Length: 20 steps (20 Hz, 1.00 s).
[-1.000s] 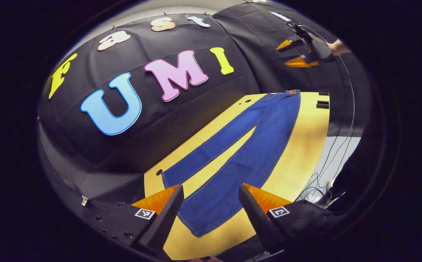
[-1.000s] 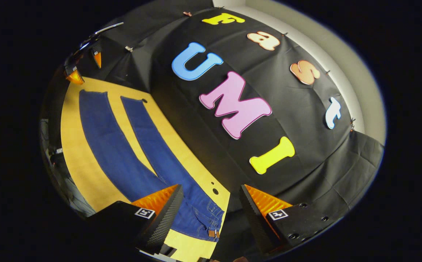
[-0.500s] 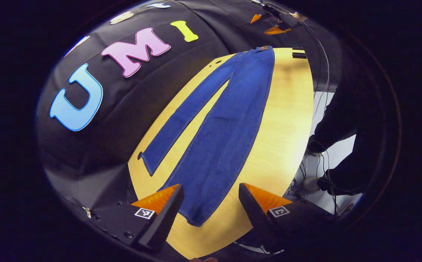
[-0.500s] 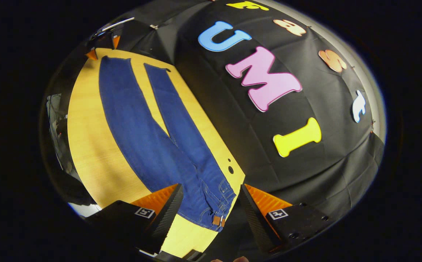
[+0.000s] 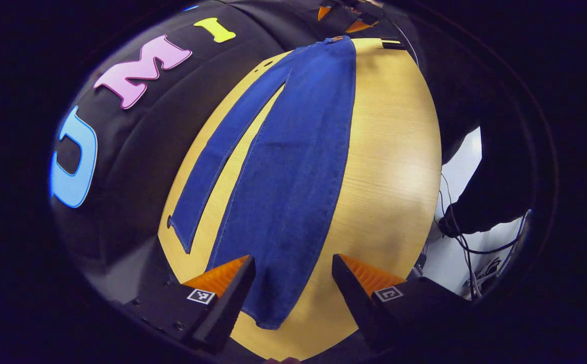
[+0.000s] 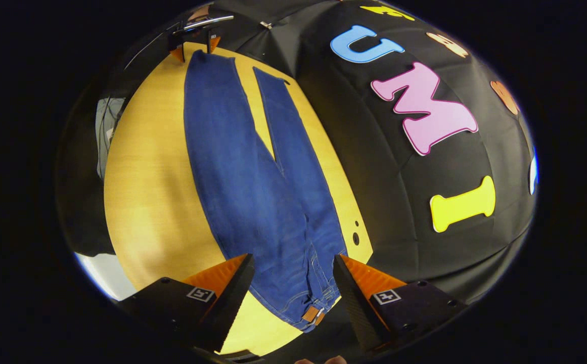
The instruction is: Grasp the waist and the cuffs of the jeans and fold them to make the two legs overlap; first hold the waist and fold one-third of the jeans toward the cuffs, then hold the cuffs and fold the remaining one-third in the same direction to finish folding.
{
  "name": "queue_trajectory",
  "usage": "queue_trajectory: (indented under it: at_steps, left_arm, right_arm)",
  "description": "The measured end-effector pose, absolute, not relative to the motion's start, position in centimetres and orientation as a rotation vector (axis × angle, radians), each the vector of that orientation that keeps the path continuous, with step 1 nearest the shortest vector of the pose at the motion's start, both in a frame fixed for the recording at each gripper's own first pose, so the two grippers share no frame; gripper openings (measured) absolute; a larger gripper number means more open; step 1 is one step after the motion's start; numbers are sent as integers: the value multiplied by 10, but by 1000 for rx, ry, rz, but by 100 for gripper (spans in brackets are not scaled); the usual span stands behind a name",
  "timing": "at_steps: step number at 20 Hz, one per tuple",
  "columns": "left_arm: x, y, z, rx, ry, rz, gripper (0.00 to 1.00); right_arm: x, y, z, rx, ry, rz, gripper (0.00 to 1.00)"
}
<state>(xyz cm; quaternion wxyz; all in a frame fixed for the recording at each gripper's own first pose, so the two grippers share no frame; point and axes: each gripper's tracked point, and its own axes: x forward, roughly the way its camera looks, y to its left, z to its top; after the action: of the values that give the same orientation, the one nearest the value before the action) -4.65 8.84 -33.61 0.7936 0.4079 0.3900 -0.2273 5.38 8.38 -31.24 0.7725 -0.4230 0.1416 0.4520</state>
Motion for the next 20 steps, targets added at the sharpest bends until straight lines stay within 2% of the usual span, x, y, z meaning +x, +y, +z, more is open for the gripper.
queue_trajectory:
  at_steps: [5, 11, 15, 20]
  left_arm:
    - [-10, 91, -341, 920, 776, -499, 96]
    - [16, 98, -344, 1029, 702, -553, 95]
    - [13, 110, -345, 1100, 714, -607, 95]
    - [6, 146, -348, 1065, 787, -582, 95]
  right_arm:
    - [60, 72, -326, -916, 328, 969, 97]
    - [36, 47, -371, -1022, 390, 1038, 96]
    - [58, 31, -400, -1098, 431, 1031, 97]
    - [88, 21, -424, -1199, 443, 1014, 97]
